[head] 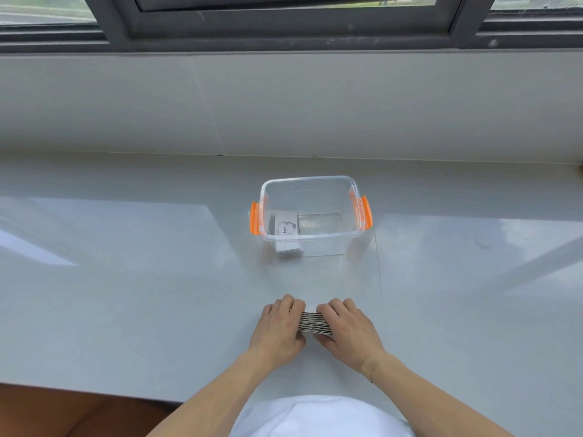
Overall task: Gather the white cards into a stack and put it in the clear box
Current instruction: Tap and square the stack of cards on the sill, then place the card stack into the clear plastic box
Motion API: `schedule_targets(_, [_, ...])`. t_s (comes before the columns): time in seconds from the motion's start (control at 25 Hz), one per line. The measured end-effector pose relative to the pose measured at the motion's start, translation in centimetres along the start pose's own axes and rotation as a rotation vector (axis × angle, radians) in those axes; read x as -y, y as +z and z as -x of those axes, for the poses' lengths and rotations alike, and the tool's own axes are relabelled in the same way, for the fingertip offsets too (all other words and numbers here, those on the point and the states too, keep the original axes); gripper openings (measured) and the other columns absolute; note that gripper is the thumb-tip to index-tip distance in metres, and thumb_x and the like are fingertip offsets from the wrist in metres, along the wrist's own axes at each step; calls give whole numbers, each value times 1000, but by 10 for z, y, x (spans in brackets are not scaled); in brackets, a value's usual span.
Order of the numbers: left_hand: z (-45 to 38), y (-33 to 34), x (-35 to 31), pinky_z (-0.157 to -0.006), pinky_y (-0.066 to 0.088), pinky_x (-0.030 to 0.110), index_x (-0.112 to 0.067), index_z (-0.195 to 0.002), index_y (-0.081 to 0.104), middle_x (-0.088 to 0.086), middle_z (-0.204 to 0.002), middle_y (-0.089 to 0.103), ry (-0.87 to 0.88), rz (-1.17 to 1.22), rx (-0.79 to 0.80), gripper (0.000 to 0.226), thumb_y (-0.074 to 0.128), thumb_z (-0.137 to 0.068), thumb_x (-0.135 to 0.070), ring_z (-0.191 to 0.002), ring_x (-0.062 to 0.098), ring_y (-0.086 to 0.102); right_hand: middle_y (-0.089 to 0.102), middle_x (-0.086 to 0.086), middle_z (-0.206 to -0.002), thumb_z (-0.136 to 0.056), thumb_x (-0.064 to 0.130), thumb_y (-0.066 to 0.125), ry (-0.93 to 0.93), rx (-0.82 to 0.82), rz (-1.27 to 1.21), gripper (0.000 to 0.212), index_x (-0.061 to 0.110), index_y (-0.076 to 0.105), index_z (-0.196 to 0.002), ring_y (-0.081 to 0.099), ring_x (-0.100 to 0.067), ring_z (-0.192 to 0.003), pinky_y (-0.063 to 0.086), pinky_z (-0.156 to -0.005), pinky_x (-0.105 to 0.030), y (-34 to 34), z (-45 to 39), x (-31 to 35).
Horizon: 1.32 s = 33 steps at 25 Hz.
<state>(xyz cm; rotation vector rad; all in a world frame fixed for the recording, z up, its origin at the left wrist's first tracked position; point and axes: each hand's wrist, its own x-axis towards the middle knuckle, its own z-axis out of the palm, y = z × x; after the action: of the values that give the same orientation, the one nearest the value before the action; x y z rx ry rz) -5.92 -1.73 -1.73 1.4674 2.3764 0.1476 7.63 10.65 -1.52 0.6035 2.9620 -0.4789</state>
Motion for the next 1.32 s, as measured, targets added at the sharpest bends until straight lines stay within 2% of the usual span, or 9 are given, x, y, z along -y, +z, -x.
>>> schedule_targets(0.12, [-4,-1,2,-84,36,33,-20,-104,43,-2,-104,47,-2,-7,-5,35,48,-70,-26,-96,23,49,59,2,-102,-85,49,55,-23,15,6,38,22,56,-111,53,-26,-92,44,-73,-37,-2,-5,-2])
schedule_targets(0.28, [-8,-3,5,-84,35,32,-21,-100,43,-3,-100,47,11,26,-62,34,51,-67,-26,-92,21,48,60,5,-91,-81,48,58,-36,-63,10,32,24,58,-102,54,-23,-80,45,-64,-35,-5,-6,-6])
schedule_targets(0.4, [-6,5,3,-84,35,33,-22,-103,43,-2,-104,47,14,2,-16,35,52,-70,-25,-94,23,49,59,5,-94,-80,47,61,15,-25,-17,32,24,58,-103,54,-24,-82,48,-62,-35,2,0,-4])
schedule_targets(0.64, [-8,9,6,-76,35,35,-23,-103,41,-1,-106,46,-15,5,16,35,54,-70,-20,-96,25,50,56,10,-109,-80,53,52,0,13,-86,46,31,50,-120,52,-20,-94,48,-77,-34,1,1,-9])
schedule_targets(0.8, [-11,1,5,-78,35,34,-23,-103,42,-2,-106,47,-18,48,52,36,55,-70,-21,-98,23,50,58,13,-106,-80,52,55,-4,-5,-121,41,31,54,-116,53,-15,-97,43,-78,-29,-8,2,-17])
schedule_targets(0.92, [-13,-16,7,-76,38,32,-25,-101,46,-4,-103,50,-54,267,63,37,59,-67,-18,-96,20,51,60,14,-103,-81,51,60,41,6,-211,37,32,55,-113,54,-11,-96,43,-76,-28,-22,-1,-19])
schedule_targets(1.08, [-7,-57,12,-71,52,20,-26,-106,54,4,-109,58,-188,1046,133,50,67,-65,-1,-88,12,60,65,17,-90,-75,52,66,133,32,-492,32,36,60,-102,58,-4,-81,49,-72,-27,-52,0,-20])
schedule_targets(1.2, [-2,-88,10,-74,53,25,-34,-118,54,8,-116,57,-178,1321,79,65,70,-65,-1,-86,14,64,68,15,-83,-74,47,72,162,-28,-738,24,37,63,-94,60,-3,-72,49,-65,-23,-78,-2,-16])
schedule_targets(1.32, [-7,-112,0,-84,52,35,-33,-125,51,7,-116,60,-176,1482,-25,67,73,-68,-6,-93,17,64,70,11,-84,-77,38,77,178,-142,-950,19,34,67,-91,62,-9,-75,48,-63,-20,-101,-10,-8])
